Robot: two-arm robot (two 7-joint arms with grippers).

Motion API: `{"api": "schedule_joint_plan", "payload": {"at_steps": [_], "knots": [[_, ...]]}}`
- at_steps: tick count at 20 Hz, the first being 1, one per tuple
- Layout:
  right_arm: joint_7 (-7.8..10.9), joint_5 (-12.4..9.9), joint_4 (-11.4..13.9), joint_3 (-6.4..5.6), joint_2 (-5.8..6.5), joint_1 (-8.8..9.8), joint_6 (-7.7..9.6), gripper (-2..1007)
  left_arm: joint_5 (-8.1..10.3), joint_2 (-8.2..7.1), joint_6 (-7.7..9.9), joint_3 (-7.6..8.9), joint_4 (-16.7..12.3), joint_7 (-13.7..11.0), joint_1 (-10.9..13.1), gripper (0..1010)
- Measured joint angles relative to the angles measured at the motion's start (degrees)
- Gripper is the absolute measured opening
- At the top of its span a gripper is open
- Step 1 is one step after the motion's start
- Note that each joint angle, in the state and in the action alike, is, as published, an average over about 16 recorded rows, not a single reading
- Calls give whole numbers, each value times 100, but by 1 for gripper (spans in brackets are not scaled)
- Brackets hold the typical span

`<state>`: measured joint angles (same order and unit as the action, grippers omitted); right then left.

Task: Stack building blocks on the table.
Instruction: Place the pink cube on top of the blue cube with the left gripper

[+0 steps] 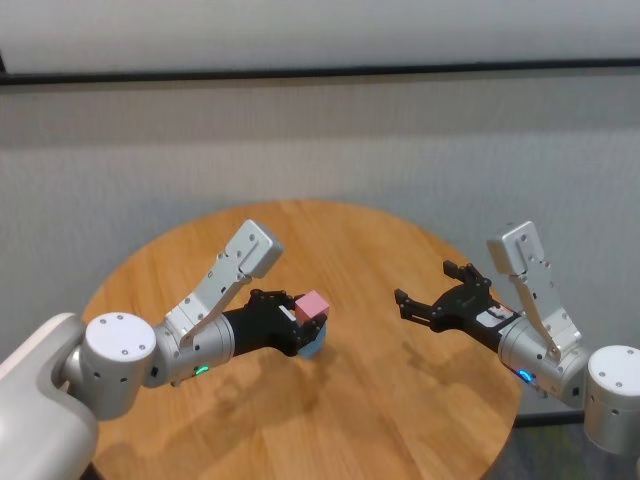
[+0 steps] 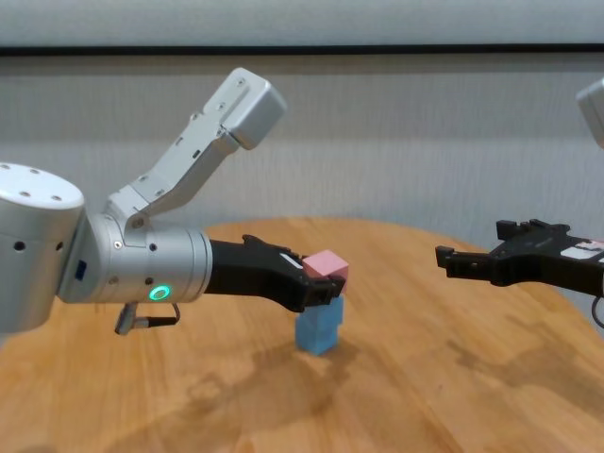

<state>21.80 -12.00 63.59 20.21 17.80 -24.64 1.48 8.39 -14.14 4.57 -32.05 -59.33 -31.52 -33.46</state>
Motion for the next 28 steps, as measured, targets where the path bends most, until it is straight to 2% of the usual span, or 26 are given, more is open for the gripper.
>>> {"api": "schedule_joint_plan", "payload": {"at_steps": [16,28], "knots": [[0,0,0,0,0,0,0,1000,-27,83,-2,30,203,70,-68,394],[0,0,0,0,0,0,0,1001,-33,120,2,57,247,49,-124,395]]}}
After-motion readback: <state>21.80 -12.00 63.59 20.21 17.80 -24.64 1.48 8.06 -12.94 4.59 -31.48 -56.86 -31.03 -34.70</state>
